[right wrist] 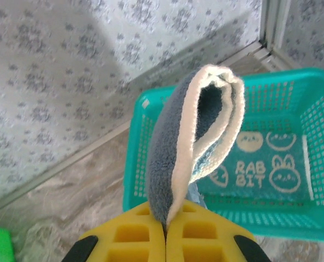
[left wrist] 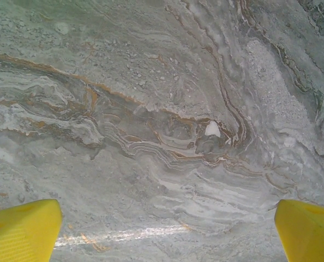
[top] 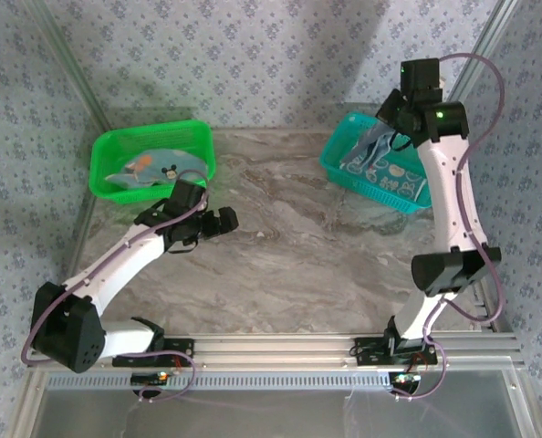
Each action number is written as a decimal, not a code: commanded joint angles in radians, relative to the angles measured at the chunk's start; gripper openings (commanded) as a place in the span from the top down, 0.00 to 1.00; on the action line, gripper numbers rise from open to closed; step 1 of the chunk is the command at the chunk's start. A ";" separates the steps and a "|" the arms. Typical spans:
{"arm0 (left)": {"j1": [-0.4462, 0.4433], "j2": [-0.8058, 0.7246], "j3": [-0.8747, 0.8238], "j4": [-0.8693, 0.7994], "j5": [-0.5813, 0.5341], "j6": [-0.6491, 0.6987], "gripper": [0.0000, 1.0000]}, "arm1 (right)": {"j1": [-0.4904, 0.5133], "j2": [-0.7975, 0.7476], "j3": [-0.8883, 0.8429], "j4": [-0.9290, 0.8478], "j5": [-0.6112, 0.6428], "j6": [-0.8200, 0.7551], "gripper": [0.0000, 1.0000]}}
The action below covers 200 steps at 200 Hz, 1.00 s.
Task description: Fold and stack the towels
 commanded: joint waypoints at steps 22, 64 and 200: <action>0.018 0.007 0.042 -0.009 0.023 0.025 0.00 | -0.014 0.134 0.092 0.008 0.103 -0.045 1.00; 0.025 0.016 0.043 -0.018 0.025 0.025 0.00 | 0.016 0.272 0.144 0.062 0.094 -0.045 1.00; 0.041 0.036 0.046 -0.047 0.027 0.017 0.00 | 0.079 0.472 0.285 0.157 -0.039 0.107 1.00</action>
